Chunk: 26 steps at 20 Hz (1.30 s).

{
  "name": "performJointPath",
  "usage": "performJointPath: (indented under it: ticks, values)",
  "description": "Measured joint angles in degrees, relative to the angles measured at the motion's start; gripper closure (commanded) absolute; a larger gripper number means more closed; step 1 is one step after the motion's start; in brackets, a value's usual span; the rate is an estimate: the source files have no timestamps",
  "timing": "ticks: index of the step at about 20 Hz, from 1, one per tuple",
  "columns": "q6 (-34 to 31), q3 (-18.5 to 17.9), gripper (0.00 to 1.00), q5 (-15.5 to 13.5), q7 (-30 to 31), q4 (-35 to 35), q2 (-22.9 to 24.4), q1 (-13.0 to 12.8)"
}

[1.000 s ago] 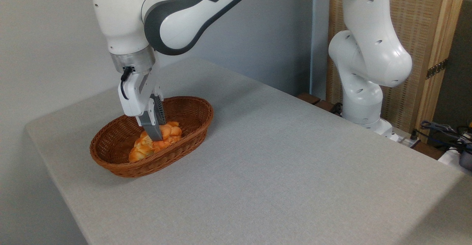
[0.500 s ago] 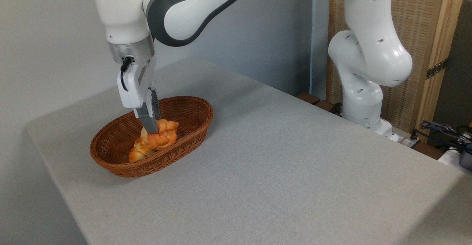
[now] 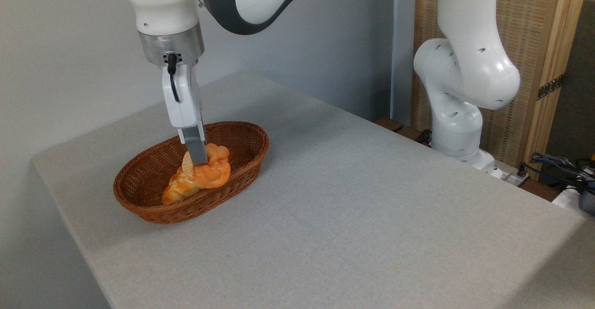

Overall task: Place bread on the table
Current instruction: 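Lift the croissant and carry it over the basket rim, then lower the croissant onto the table beside the basket and release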

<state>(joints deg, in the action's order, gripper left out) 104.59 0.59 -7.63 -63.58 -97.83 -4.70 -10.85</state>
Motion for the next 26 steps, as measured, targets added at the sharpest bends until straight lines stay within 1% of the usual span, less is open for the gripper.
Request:
performJointPath:
  ticks: [2,3,5,6,7,8,10,11,15,26]
  values:
    - [-0.17,-1.31,0.66,0.0,0.42,-0.09,-0.21,0.01]
    - [-0.22,-2.24,0.6,0.0,0.46,-0.16,-0.43,0.05]
    - [-0.25,-3.9,0.32,0.0,0.46,-0.38,-1.1,0.33]
    - [-0.25,-4.63,0.2,0.01,0.46,-0.45,-1.56,0.55]
    - [-0.25,-5.11,0.04,0.36,0.44,-0.47,-2.05,0.8]
    - [-0.25,-5.34,0.0,1.25,0.44,-0.48,-2.53,0.96]
    - [-0.25,-5.43,0.0,3.32,0.44,-0.5,-3.6,1.03]
    - [-0.25,-5.43,0.0,3.74,0.44,-0.5,-4.24,1.02]
    - [-0.25,-5.43,0.0,3.96,0.45,-0.5,-5.73,1.01]
    - [-0.25,-5.44,0.0,3.99,0.48,-0.34,-5.66,1.02]
